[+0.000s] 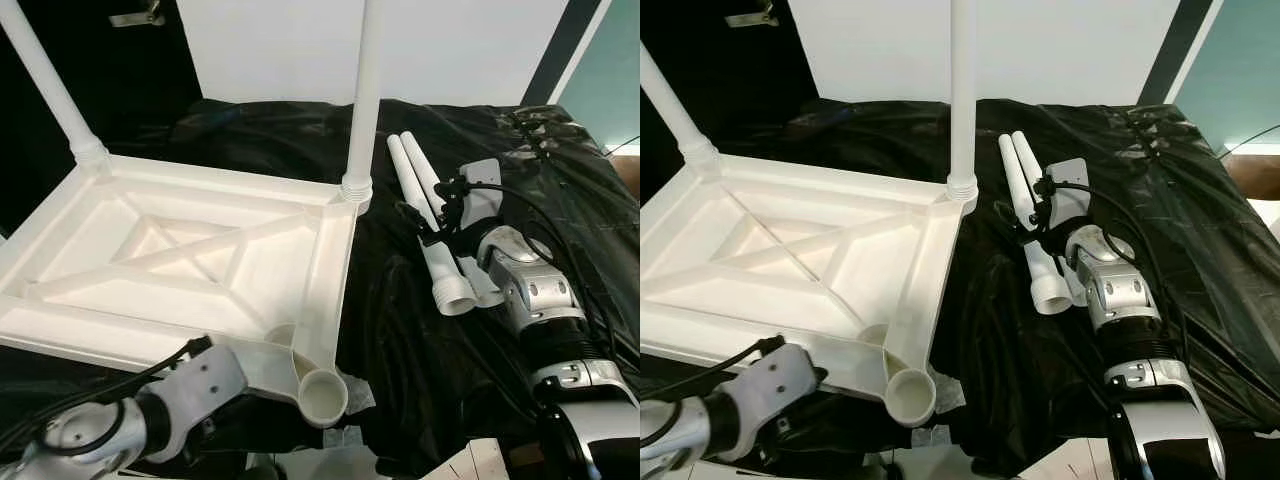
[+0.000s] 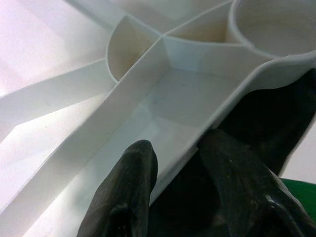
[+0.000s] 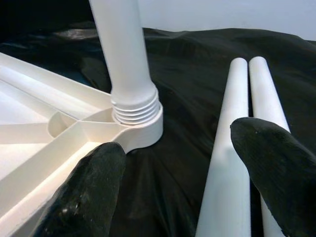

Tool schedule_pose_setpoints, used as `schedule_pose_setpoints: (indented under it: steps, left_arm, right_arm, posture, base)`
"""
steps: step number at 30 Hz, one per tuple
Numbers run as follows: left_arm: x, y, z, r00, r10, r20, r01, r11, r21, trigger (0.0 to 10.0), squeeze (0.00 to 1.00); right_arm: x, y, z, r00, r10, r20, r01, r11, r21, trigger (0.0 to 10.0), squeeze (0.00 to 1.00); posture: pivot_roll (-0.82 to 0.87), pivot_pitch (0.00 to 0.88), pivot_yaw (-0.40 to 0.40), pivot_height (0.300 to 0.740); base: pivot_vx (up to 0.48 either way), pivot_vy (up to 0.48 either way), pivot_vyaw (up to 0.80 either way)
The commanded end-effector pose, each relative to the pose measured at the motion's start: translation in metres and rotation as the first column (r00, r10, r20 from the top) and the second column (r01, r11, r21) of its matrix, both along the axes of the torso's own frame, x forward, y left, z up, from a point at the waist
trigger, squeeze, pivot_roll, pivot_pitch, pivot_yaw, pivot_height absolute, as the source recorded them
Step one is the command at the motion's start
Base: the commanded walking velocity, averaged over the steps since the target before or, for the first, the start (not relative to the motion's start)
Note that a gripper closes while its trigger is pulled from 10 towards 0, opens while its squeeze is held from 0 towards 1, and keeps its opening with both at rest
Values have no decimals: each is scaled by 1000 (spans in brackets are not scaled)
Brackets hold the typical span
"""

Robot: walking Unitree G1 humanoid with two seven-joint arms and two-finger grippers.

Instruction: Building children table

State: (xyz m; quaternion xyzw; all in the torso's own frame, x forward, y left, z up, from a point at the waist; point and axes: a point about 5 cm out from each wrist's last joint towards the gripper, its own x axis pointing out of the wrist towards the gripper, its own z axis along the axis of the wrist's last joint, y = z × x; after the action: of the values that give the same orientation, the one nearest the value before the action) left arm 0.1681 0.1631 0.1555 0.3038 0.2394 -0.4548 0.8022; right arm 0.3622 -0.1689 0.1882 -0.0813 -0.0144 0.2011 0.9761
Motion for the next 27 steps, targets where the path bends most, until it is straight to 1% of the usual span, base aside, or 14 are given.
schedule_pose_setpoints:
  steps: [1, 2, 6, 13, 16, 17, 18, 19, 20, 21, 22, 23, 24, 27]
  left_arm:
    - [0, 3, -14, 998, 21, -55, -20, 999, 36, 10000, 0]
    - [6, 2, -17, 997, 61, -47, -59, 997, 40, 10000, 0]
    - [20, -2, -24, 988, 143, -61, -141, 989, 35, 10000, 0]
    - [28, -3, -30, 980, 185, -69, -182, 982, 48, 10000, 0]
    - [33, -7, -37, 973, 202, -110, -196, 979, 57, 4706, 0]
    - [33, -7, -37, 973, 202, -110, -196, 979, 57, 4706, 0]
    - [34, -8, -39, 972, 203, -115, -197, 978, 61, 3529, 0]
    - [34, -8, -39, 972, 203, -115, -197, 978, 61, 3529, 0]
    - [36, -10, -40, 972, 203, -120, -197, 978, 64, 2078, 0]
    - [37, -11, -41, 970, 203, -133, -197, 979, 60, 1059, 0]
    - [37, -11, -41, 970, 203, -133, -197, 979, 60, 1059, 0]
    - [40, -14, -40, 974, 190, -124, -183, 981, 62, 2314, 0]
    - [43, -15, -39, 977, 182, -112, -174, 982, 75, 10000, 0]
    - [45, -15, -39, 979, 169, -115, -161, 984, 80, 10000, 0]
  right_arm:
    - [-1, -2, -1, 1000, -2, -8, 2, 1000, 0, 10000, 0]
    - [-1, -2, -1, 1000, -2, -8, 2, 1000, 0, 10000, 0]
    - [-1, -1, -1, 1000, -3, -5, 3, 1000, 3, 10000, 0]
    - [-2, -2, 0, 1000, -9, -2, 9, 1000, 8, 10000, 0]
    - [-4, -7, -1, 999, -34, -4, 34, 999, 14, 10000, 0]
    - [-4, -7, -1, 999, -34, -4, 34, 999, 14, 10000, 0]
    - [-4, -8, -1, 999, -37, -4, 37, 999, 14, 10000, 0]
    - [-4, -8, -1, 999, -37, -4, 37, 999, 14, 10000, 0]
    - [-4, -8, -2, 999, -40, -4, 40, 999, 15, 10000, 0]
    - [-5, -8, -2, 999, -44, -3, 44, 999, 16, 10000, 0]
    - [-5, -8, -2, 999, -44, -3, 44, 999, 16, 10000, 0]
    - [-5, -8, -2, 999, -48, -3, 48, 999, 17, 10000, 0]
    - [-5, -9, -2, 999, -51, -2, 51, 999, 19, 10000, 0]
    - [-5, -9, -3, 999, -53, -3, 53, 998, 20, 10000, 0]
  posture:
    - [141, 73, -27, 740]
    - [141, 69, -25, 740]
    - [135, 67, -17, 740]
    - [127, 71, -7, 740]
    - [119, 78, 7, 740]
    - [119, 78, 7, 740]
    - [119, 78, 7, 740]
    - [119, 78, 7, 740]
    - [118, 80, 11, 740]
    - [116, 82, 16, 740]
    - [116, 82, 16, 740]
    - [114, 82, 18, 740]
    - [113, 84, 20, 740]
    - [113, 84, 20, 740]
  base:
    - [0, 0, 0]
    - [0, 0, 0]
    - [0, 0, 0]
    - [0, 0, 0]
    - [0, 0, 0]
    - [0, 0, 0]
    - [0, 0, 0]
    - [0, 0, 0]
    - [0, 0, 0]
    - [0, 0, 0]
    - [0, 0, 0]
    - [0, 0, 0]
    - [0, 0, 0]
    - [0, 0, 0]
